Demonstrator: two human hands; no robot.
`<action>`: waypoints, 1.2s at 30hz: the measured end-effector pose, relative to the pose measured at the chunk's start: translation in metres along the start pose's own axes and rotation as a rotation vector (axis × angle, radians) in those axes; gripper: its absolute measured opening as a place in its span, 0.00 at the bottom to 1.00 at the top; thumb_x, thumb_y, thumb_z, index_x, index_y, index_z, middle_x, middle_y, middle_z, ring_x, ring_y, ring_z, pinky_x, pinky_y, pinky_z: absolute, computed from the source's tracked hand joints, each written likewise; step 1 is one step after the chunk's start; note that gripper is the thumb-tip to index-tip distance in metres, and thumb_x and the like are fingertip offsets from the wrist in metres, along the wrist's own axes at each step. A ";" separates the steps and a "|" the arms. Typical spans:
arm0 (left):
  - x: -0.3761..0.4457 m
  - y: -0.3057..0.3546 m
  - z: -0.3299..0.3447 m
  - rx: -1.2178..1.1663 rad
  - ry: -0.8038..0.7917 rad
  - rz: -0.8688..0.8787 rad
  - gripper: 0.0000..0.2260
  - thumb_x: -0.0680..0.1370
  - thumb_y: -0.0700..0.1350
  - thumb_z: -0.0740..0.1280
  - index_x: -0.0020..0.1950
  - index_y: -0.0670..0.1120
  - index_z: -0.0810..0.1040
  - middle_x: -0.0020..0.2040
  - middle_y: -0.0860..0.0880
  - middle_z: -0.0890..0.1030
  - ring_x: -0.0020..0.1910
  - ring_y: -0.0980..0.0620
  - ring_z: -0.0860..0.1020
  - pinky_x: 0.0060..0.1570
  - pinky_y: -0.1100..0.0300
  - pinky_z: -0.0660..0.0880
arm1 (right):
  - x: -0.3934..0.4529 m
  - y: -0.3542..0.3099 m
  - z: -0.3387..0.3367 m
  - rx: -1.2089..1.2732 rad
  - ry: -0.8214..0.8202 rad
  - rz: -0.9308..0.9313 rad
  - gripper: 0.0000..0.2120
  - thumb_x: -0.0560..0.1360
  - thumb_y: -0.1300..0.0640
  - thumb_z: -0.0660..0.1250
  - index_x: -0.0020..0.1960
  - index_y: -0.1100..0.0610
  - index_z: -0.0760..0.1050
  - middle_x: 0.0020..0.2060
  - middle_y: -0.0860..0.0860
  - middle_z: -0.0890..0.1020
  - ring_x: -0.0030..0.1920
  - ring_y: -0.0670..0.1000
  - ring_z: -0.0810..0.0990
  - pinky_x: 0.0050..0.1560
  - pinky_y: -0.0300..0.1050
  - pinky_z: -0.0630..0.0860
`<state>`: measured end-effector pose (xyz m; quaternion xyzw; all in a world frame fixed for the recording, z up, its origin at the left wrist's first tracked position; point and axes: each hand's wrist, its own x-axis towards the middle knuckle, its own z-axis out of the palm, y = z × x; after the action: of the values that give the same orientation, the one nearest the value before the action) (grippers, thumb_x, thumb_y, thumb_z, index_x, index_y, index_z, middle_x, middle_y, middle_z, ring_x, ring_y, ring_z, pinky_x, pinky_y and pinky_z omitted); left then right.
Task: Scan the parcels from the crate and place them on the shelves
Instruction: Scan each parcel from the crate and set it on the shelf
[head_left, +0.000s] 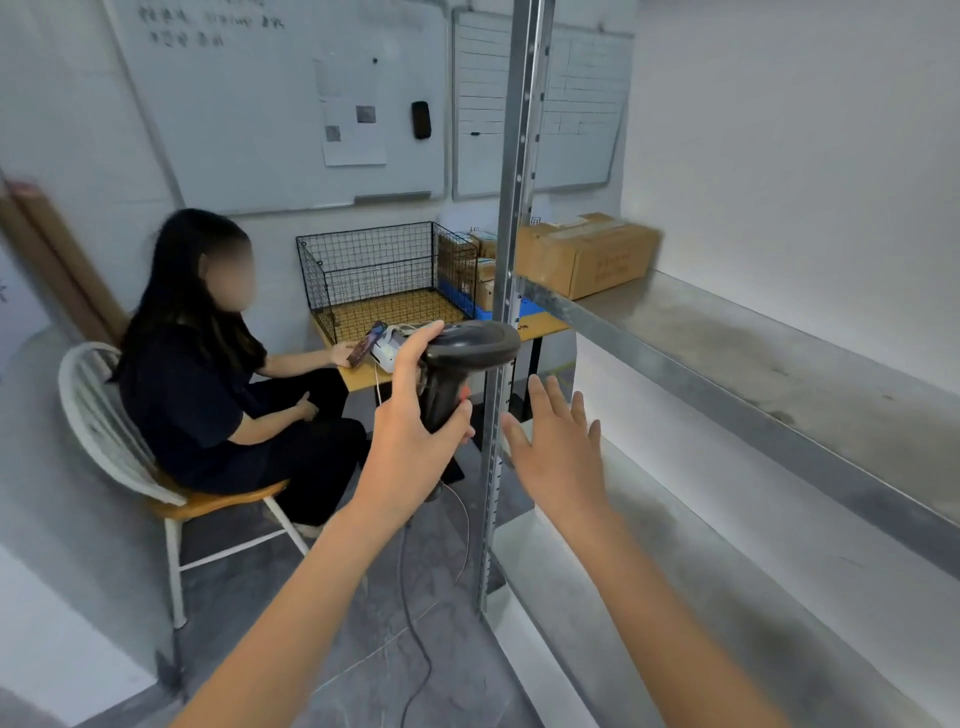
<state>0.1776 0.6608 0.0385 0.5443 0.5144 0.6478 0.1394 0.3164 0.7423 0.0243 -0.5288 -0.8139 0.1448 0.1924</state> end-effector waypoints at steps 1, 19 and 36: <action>0.012 -0.003 -0.001 -0.011 -0.001 0.016 0.37 0.80 0.32 0.69 0.72 0.72 0.62 0.56 0.49 0.82 0.42 0.50 0.86 0.44 0.63 0.82 | 0.009 -0.004 -0.001 0.000 0.009 -0.002 0.31 0.84 0.41 0.51 0.82 0.51 0.48 0.82 0.51 0.50 0.81 0.59 0.44 0.78 0.63 0.46; 0.221 -0.114 -0.020 -0.325 -0.326 0.087 0.39 0.79 0.31 0.69 0.68 0.76 0.64 0.62 0.41 0.78 0.45 0.48 0.85 0.43 0.63 0.82 | 0.215 -0.074 -0.050 -0.228 0.529 0.276 0.30 0.84 0.43 0.55 0.80 0.56 0.56 0.81 0.55 0.57 0.81 0.59 0.52 0.79 0.61 0.46; 0.247 -0.144 -0.026 -0.469 -0.399 0.056 0.41 0.79 0.32 0.70 0.64 0.81 0.64 0.67 0.39 0.76 0.48 0.44 0.85 0.44 0.63 0.82 | 0.238 -0.077 -0.063 -0.355 0.383 0.570 0.39 0.74 0.23 0.48 0.60 0.53 0.77 0.65 0.57 0.78 0.69 0.63 0.71 0.75 0.71 0.50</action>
<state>0.0094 0.8927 0.0629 0.6277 0.2979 0.6328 0.3418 0.1966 0.9314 0.1519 -0.7764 -0.5960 -0.0520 0.1982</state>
